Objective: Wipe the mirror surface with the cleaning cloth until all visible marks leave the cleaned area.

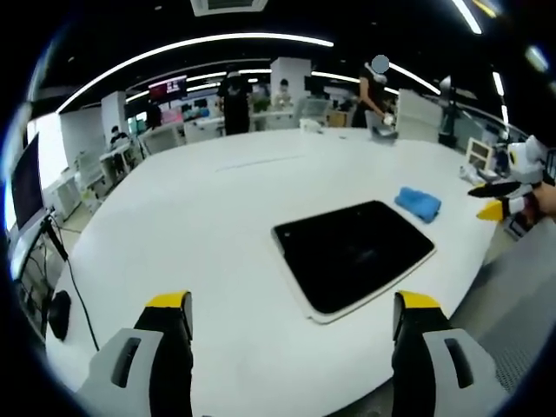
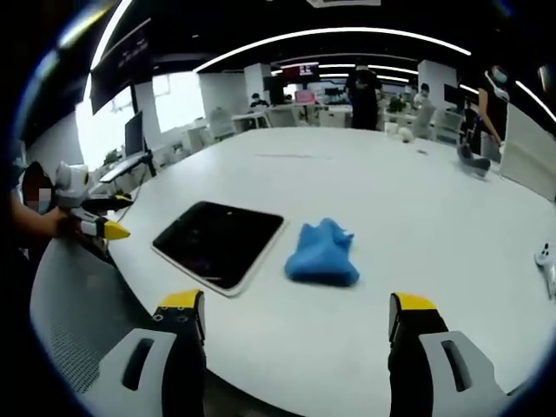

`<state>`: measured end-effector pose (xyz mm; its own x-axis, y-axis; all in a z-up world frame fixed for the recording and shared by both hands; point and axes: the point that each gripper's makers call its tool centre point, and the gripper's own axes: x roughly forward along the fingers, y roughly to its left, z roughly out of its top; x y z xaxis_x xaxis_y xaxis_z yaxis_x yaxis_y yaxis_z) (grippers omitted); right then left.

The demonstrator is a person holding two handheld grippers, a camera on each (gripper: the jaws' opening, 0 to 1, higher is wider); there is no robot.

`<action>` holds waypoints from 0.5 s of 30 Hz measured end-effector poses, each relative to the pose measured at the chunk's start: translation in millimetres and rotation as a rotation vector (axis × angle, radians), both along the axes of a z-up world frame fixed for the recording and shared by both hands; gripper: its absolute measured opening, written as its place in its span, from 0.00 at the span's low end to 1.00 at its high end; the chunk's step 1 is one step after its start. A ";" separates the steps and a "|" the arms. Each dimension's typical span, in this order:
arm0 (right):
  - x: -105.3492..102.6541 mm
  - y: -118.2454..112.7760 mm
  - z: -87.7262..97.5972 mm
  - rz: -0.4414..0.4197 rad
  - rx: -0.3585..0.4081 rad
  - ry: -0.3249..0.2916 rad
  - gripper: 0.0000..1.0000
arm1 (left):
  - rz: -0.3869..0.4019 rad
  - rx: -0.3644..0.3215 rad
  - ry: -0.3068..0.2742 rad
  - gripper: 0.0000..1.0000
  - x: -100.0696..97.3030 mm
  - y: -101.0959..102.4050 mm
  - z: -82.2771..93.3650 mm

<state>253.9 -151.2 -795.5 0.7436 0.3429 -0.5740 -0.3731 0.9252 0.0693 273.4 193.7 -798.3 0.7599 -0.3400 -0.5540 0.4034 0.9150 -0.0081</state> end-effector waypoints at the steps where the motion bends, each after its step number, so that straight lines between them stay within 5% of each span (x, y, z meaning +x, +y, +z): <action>1: 0.3 0.0 0.0 0.000 0.001 0.001 0.87 | -0.004 0.004 -0.001 0.96 -0.1 -0.6 0.1; 15: 2.7 -1.7 0.3 -0.010 0.013 0.005 0.86 | -0.013 0.005 0.025 0.94 -1.9 -2.7 -4.0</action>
<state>256.6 -152.9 -795.2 0.7439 0.3431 -0.5735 -0.3638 0.9278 0.0831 271.5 190.9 -802.3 0.7417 -0.3464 -0.5744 0.4148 0.9098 -0.0131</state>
